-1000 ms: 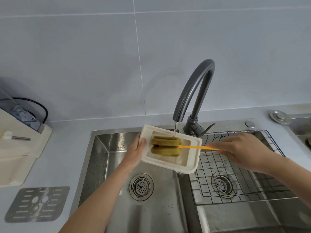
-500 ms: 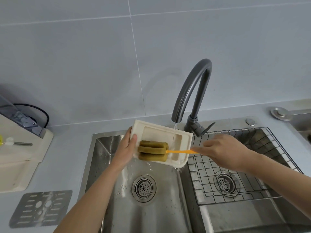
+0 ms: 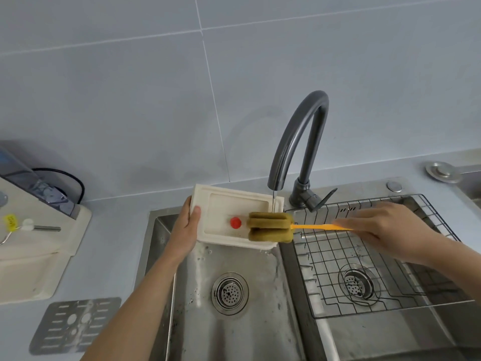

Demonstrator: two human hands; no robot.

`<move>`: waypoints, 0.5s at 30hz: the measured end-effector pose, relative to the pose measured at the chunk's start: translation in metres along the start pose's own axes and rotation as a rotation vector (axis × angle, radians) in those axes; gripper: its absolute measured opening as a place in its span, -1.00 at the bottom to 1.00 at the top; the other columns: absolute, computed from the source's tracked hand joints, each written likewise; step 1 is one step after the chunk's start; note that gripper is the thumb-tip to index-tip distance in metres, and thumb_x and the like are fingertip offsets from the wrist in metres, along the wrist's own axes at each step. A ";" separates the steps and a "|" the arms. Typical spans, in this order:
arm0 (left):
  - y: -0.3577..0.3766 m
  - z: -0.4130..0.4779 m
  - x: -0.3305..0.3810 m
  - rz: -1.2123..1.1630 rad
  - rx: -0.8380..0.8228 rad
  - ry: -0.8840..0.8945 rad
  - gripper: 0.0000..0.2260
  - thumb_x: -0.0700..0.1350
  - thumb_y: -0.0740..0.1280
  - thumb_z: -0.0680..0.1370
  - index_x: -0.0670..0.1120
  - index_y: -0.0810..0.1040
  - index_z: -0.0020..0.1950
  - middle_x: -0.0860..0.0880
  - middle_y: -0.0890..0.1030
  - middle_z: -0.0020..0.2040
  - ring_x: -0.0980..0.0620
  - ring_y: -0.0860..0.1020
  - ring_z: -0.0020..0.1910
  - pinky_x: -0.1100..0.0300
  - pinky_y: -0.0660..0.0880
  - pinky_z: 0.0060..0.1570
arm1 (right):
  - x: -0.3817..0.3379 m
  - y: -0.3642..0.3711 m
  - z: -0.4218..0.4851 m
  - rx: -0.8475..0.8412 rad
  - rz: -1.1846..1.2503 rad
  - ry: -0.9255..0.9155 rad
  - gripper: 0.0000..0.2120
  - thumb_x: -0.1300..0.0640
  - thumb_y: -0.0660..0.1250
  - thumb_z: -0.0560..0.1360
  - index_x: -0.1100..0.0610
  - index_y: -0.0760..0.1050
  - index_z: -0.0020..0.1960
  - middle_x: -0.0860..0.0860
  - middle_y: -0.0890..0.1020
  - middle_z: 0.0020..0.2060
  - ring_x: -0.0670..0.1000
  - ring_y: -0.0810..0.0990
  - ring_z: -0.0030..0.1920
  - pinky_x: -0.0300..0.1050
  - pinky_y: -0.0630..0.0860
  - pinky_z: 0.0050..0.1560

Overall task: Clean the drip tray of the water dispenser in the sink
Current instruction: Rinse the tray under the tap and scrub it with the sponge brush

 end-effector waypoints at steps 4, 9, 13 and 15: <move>0.017 0.002 -0.013 -0.033 -0.054 -0.112 -0.60 0.03 0.00 0.62 0.05 0.18 0.46 0.01 0.39 0.34 0.02 0.37 0.32 0.05 0.30 0.35 | 0.005 -0.004 -0.011 0.019 0.059 0.133 -0.68 0.05 0.12 0.41 -0.11 0.40 0.13 -0.12 0.47 -0.56 -0.04 0.43 -0.60 -0.43 0.17 -0.50; 0.056 0.005 -0.019 -0.092 -0.172 -0.200 -0.68 0.13 0.05 0.58 0.26 0.24 0.33 -0.04 0.45 0.31 -0.08 0.46 0.26 -0.17 0.40 0.27 | -0.001 -0.017 -0.012 0.113 -0.020 0.169 -0.70 0.10 0.17 0.39 0.00 0.65 -0.02 -0.10 0.48 -0.59 0.02 0.42 -0.65 -0.23 0.26 -0.66; 0.087 0.003 0.008 -0.160 -0.239 -0.157 -0.69 0.02 0.02 0.62 0.15 0.22 0.37 0.09 0.46 0.22 0.10 0.46 0.19 0.25 0.48 0.15 | -0.004 -0.013 -0.010 0.078 -0.222 0.191 -0.63 0.32 0.53 0.08 0.04 0.68 -0.15 -0.05 0.45 -0.64 0.05 0.37 -0.69 -0.27 0.21 -0.64; 0.100 0.002 0.017 -0.202 -0.253 -0.162 -0.66 -0.04 -0.02 0.63 0.09 0.19 0.41 0.11 0.42 0.22 0.13 0.39 0.23 0.29 0.37 0.20 | -0.007 -0.009 -0.010 0.055 -0.270 0.178 -0.50 0.37 0.55 -0.09 0.07 0.68 -0.18 -0.03 0.44 -0.65 0.05 0.37 -0.70 -0.26 0.27 -0.64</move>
Point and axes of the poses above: each hand's wrist, its own z-axis towards the middle knuckle, its own y-axis out of the palm, x = y × z, the point moved 9 cm from there along z, towards the middle knuckle
